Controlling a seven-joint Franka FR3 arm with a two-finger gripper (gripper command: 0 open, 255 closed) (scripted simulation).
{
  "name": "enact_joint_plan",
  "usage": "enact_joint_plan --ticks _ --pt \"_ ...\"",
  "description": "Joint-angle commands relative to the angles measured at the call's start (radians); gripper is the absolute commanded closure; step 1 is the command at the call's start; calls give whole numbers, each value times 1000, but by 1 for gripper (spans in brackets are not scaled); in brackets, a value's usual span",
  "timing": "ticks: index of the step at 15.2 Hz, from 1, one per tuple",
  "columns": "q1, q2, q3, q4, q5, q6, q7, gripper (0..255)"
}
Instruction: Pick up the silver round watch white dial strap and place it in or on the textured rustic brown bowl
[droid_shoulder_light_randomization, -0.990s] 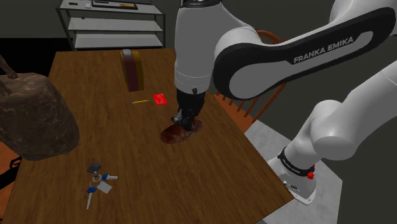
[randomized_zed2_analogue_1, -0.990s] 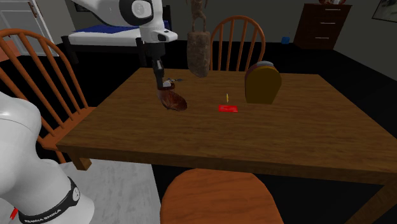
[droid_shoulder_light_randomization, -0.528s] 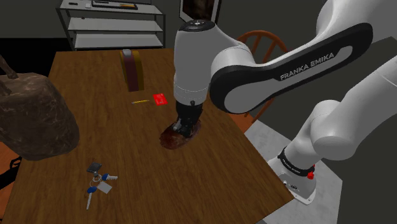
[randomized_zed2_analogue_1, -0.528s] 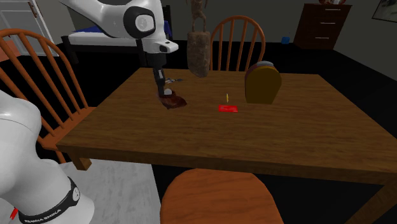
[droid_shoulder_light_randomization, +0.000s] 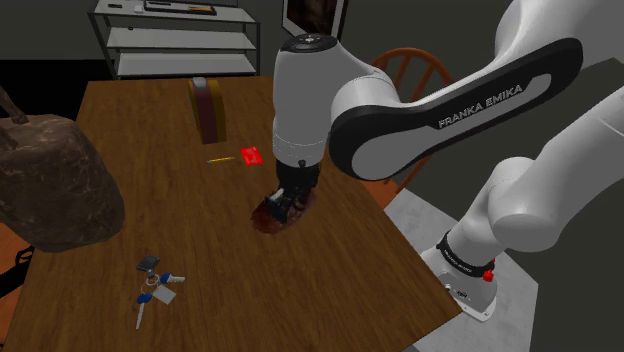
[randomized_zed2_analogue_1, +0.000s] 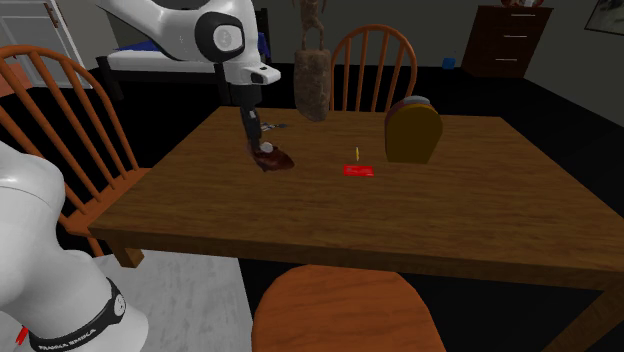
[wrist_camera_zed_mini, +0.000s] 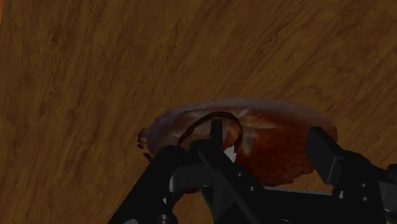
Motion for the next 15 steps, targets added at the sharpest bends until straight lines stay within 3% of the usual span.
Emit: enact_joint_plan --ticks 1,4,8,15 --pt "0 0 0 0 0 0 0 0" --pt "0 0 0 0 0 0 0 0" --pt "3 -54 -15 84 24 -132 -20 0" --pt "3 -54 -15 84 24 -132 -20 0"
